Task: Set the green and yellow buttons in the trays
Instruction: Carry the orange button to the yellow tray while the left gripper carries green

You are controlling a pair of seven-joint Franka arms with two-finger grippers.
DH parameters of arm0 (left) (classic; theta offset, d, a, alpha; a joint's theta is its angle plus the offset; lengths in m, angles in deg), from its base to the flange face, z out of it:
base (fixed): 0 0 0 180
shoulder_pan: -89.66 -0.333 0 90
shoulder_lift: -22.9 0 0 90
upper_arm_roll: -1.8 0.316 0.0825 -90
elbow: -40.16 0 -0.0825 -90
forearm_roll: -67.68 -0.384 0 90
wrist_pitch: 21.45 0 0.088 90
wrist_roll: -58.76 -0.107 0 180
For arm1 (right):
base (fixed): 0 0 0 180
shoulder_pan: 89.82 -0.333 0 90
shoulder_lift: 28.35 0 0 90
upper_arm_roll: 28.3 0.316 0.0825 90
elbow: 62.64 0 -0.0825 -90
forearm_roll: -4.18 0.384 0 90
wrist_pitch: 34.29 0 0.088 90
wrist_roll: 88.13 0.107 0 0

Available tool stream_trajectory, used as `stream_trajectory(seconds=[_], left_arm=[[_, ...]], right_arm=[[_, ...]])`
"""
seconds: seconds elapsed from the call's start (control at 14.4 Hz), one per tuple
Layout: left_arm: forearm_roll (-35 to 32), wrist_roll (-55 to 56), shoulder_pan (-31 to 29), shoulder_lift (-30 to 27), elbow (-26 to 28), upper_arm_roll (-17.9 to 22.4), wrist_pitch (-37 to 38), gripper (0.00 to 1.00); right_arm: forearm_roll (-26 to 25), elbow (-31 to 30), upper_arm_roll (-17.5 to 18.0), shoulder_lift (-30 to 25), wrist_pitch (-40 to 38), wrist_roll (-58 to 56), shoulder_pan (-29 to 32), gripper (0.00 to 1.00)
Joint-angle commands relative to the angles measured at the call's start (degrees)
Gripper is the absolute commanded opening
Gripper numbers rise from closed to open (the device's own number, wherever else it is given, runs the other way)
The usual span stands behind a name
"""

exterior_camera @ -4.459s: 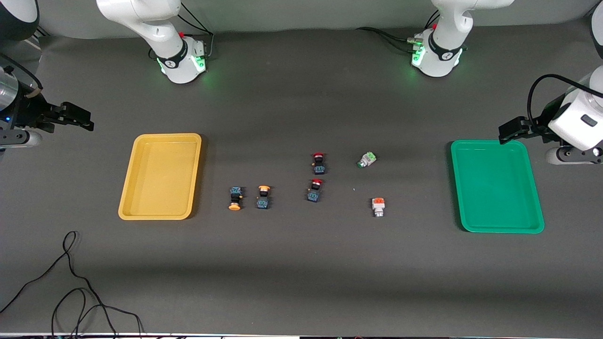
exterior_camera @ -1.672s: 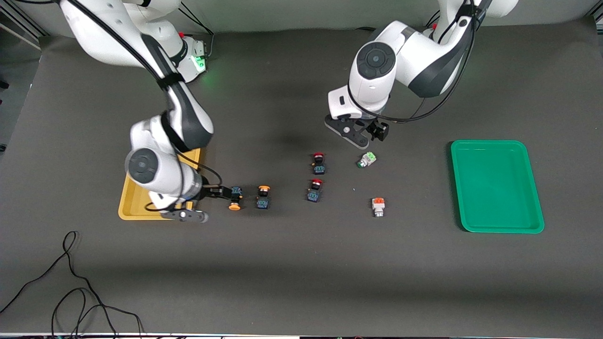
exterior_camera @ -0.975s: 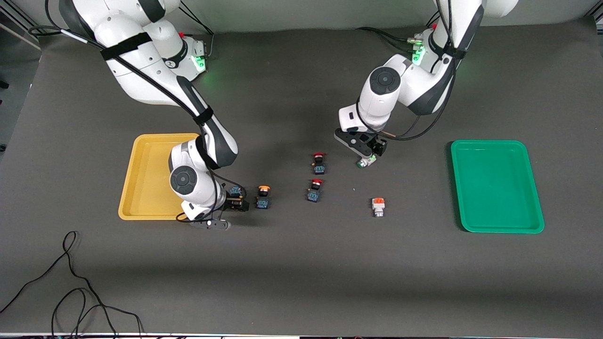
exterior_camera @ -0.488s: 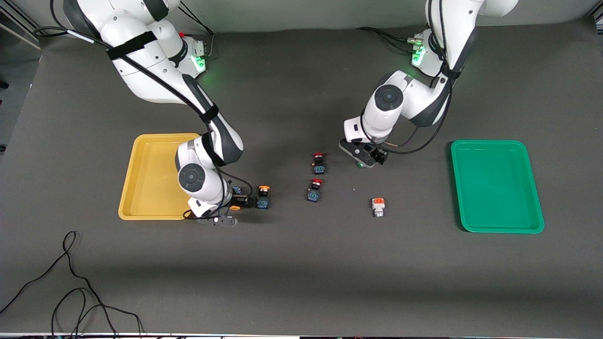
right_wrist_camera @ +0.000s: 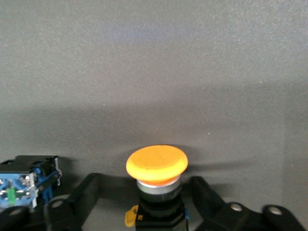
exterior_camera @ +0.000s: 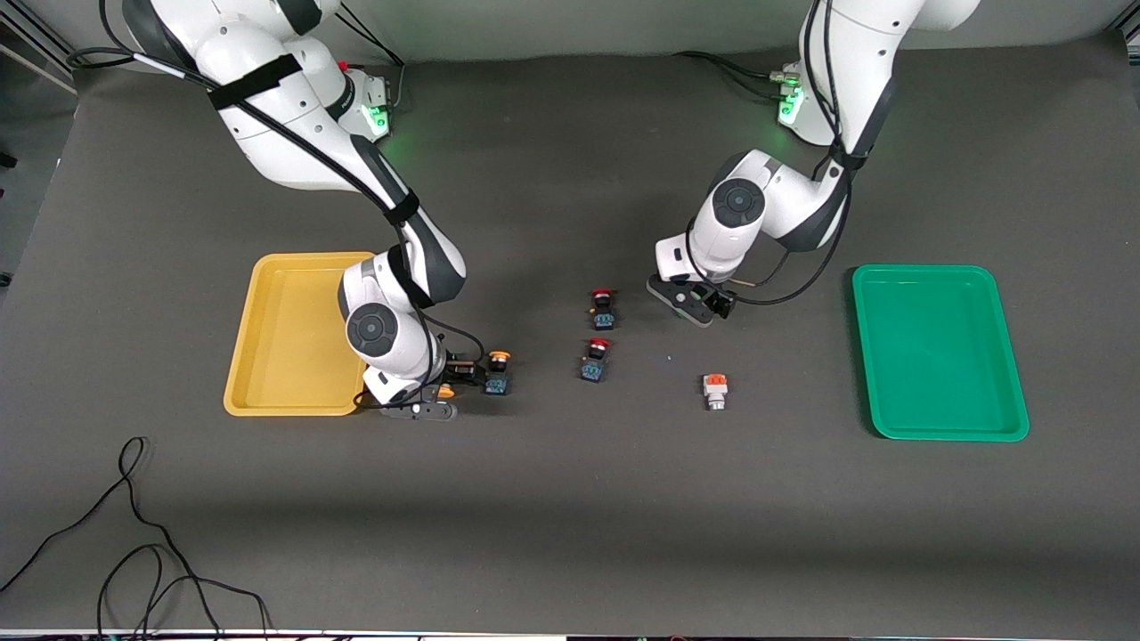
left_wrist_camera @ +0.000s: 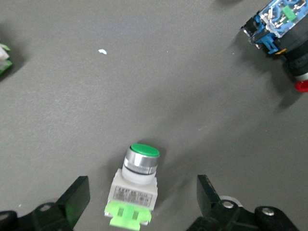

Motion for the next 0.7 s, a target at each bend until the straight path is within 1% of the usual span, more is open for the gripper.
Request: stream_trajectory(seconds=[0.0, 0.14, 0.21, 0.35, 0.49, 0.56, 0.63], left_arm=[[-0.46, -0.55, 0.0, 0.44, 0.21, -0.18, -1.42, 0.87], [-0.55, -0.64, 0.26, 0.27, 0.21, -0.17, -1.51, 0.43], [-0.55, -0.72, 0.27, 0.09, 0.21, -0.18, -1.43, 0.31], [-0.55, -0.81, 0.27, -0.43, 0.21, -0.18, -1.08, 0.09], [-0.55, -0.9, 0.09, -1.22, 0.21, -0.18, -0.72, 0.0], [-0.55, -0.99, -0.17, -2.1, 0.21, -0.18, -0.2, 0.0], [-0.46, -0.9, -0.26, -4.11, 0.21, -0.26, 1.72, 0.0]], right_arm=[[0.11, -1.72, -1.14, -2.89, -2.26, 0.87, -0.48, 0.0], [0.11, -1.11, -3.07, -5.96, -8.32, 0.51, -0.48, 0.0], [0.11, -1.02, -3.34, -7.98, -10.87, 0.51, -0.31, 0.0], [0.11, -0.5, -5.61, -11.59, -16.67, -1.75, -0.31, 0.0], [0.2, -0.58, -8.86, -15.37, -22.38, -6.75, -0.31, 0.0], [0.38, -0.84, -11.14, -16.86, -24.85, -11.48, -0.31, 0.0], [0.47, -1.28, -13.69, -17.84, -26.35, -16.05, -0.31, 0.0]])
